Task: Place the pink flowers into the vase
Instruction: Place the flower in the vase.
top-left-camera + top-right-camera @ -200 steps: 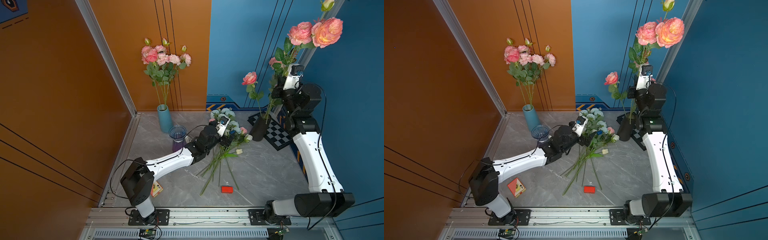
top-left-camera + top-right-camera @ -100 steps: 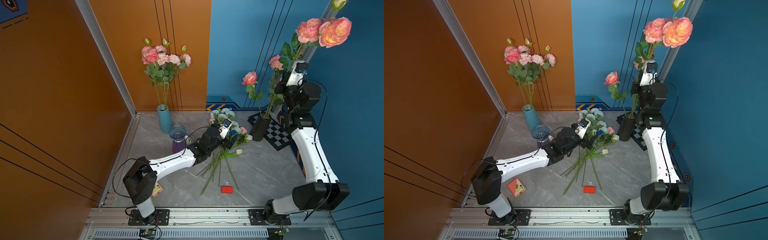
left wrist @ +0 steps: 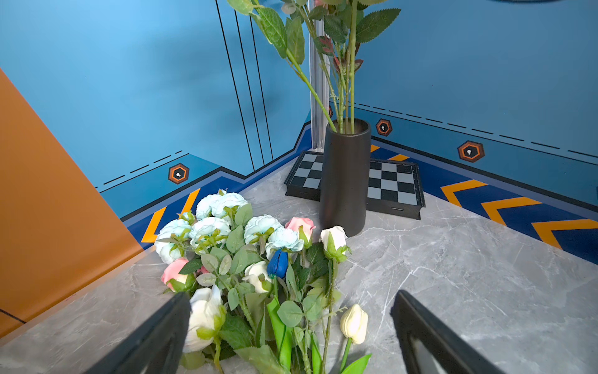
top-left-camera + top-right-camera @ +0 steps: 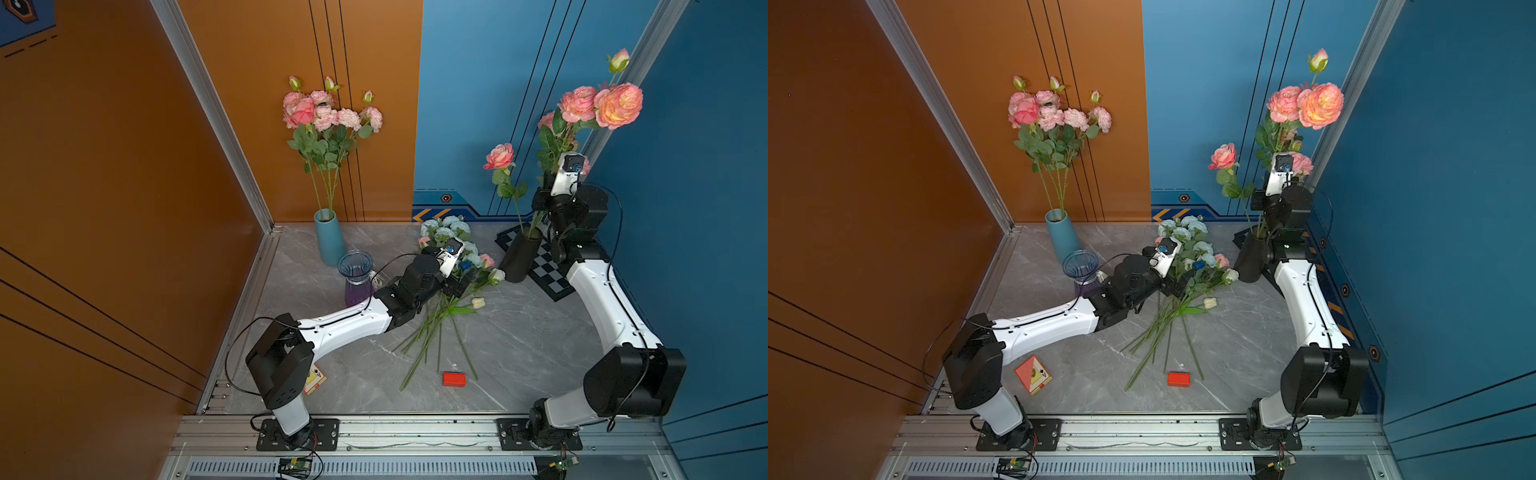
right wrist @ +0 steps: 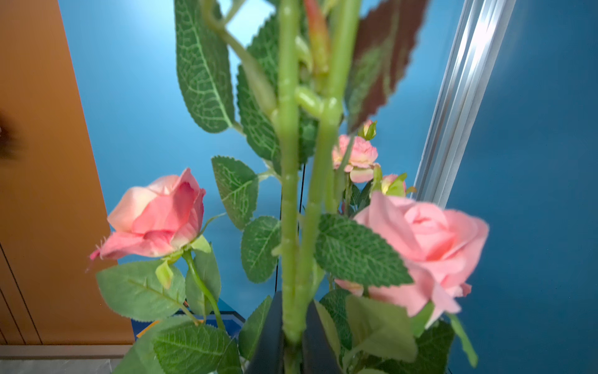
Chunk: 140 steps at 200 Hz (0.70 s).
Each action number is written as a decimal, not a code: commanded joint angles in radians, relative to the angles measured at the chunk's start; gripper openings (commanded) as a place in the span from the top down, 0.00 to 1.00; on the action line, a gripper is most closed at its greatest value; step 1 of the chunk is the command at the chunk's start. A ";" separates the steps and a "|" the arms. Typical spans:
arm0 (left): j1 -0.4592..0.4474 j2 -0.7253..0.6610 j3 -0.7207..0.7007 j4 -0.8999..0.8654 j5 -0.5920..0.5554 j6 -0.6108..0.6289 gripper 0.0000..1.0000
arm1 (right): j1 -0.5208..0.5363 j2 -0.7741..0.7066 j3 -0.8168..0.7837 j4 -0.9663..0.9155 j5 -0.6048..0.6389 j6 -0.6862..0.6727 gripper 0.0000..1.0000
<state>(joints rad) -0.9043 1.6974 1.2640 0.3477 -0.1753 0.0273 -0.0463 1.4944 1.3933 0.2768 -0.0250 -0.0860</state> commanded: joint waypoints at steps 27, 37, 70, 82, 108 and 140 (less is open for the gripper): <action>-0.008 -0.024 -0.017 0.011 -0.019 -0.004 0.02 | -0.009 -0.038 -0.104 0.082 0.028 -0.007 1.00; -0.008 -0.023 -0.018 0.010 -0.020 -0.006 0.01 | -0.008 -0.039 -0.122 0.088 0.034 -0.005 1.00; -0.009 -0.025 -0.020 0.011 -0.017 -0.008 0.01 | -0.007 -0.037 -0.169 0.098 0.060 0.008 1.00; -0.010 -0.026 -0.020 0.011 -0.016 -0.009 0.01 | -0.009 -0.036 -0.182 0.103 0.070 0.015 1.00; -0.011 -0.026 -0.021 0.011 -0.017 -0.012 0.02 | -0.008 -0.029 -0.199 0.097 0.104 0.024 1.00; -0.011 -0.028 -0.021 0.009 -0.018 -0.018 0.01 | -0.009 -0.022 -0.212 0.089 0.122 0.041 0.99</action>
<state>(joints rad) -0.9043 1.6970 1.2575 0.3477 -0.1757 0.0257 -0.0490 1.4940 1.1980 0.3420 0.0593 -0.0738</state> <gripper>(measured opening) 0.985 0.096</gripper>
